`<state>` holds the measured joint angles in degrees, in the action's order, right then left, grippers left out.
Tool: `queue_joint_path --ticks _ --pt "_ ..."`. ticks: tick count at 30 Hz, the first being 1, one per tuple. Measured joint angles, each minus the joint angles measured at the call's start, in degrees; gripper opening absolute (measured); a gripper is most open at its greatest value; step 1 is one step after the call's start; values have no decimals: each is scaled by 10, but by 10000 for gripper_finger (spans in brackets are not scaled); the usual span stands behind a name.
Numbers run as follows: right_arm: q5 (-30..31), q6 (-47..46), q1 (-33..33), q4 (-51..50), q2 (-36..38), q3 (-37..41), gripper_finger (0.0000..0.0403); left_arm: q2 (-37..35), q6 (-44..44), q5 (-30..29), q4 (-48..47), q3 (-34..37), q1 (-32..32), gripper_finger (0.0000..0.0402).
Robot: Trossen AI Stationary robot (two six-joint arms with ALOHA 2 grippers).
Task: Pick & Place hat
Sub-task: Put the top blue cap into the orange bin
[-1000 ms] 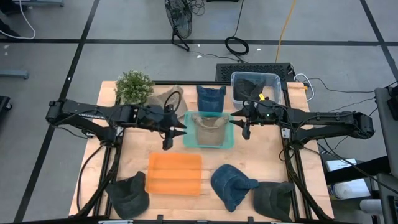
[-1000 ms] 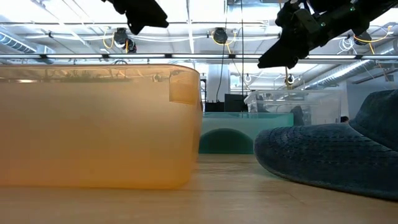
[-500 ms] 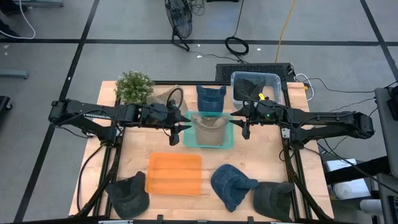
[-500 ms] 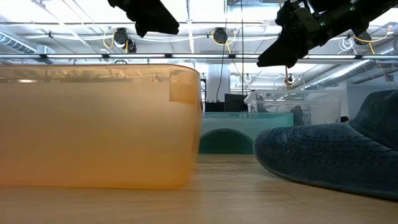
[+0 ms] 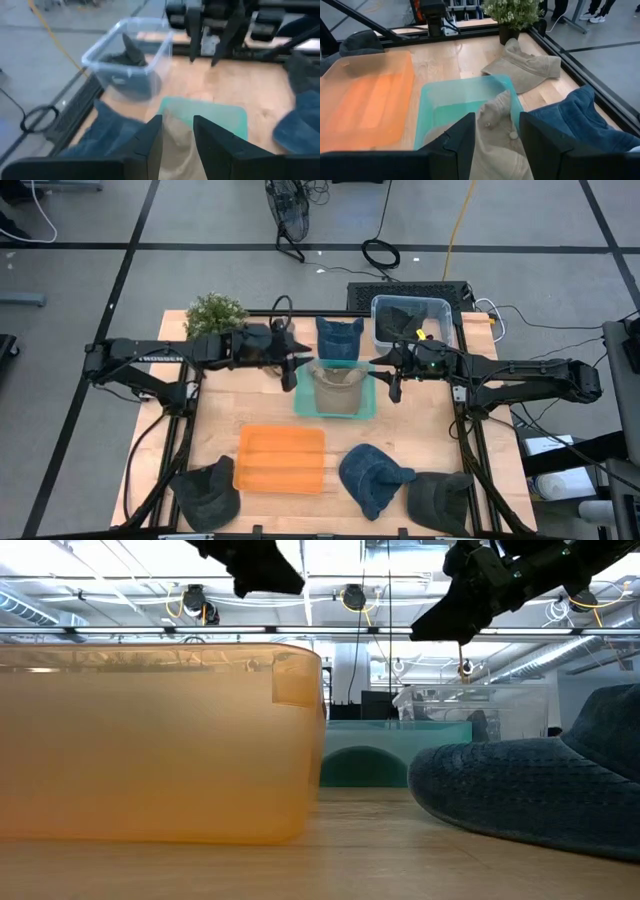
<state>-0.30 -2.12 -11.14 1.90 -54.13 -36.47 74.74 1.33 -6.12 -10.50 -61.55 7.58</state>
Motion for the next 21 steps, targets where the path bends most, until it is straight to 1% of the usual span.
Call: queue_joint_path --ticks 3,7,10,12,15,17,19,21 --pt "0 0 0 0 0 0 142 3 -1 16 3 -1 6 120" --pt "1 -1 0 1 -2 0 141 5 4 15 -3 0 2 120" --pt "1 -1 0 4 -16 0 141 5 16 16 4 0 -5 120" --pt "5 -2 4 25 -38 0 141 5 27 16 17 0 -7 120" --pt "27 13 18 90 -87 0 141 4 32 18 80 11 1 120" --pt "33 33 27 128 -122 -6 141 -3 29 41 102 23 14 120" --pt "42 52 31 139 -155 -27 141 -12 27 69 112 33 28 120" --pt "65 71 27 114 -186 -69 141 -23 24 77 118 45 38 120"
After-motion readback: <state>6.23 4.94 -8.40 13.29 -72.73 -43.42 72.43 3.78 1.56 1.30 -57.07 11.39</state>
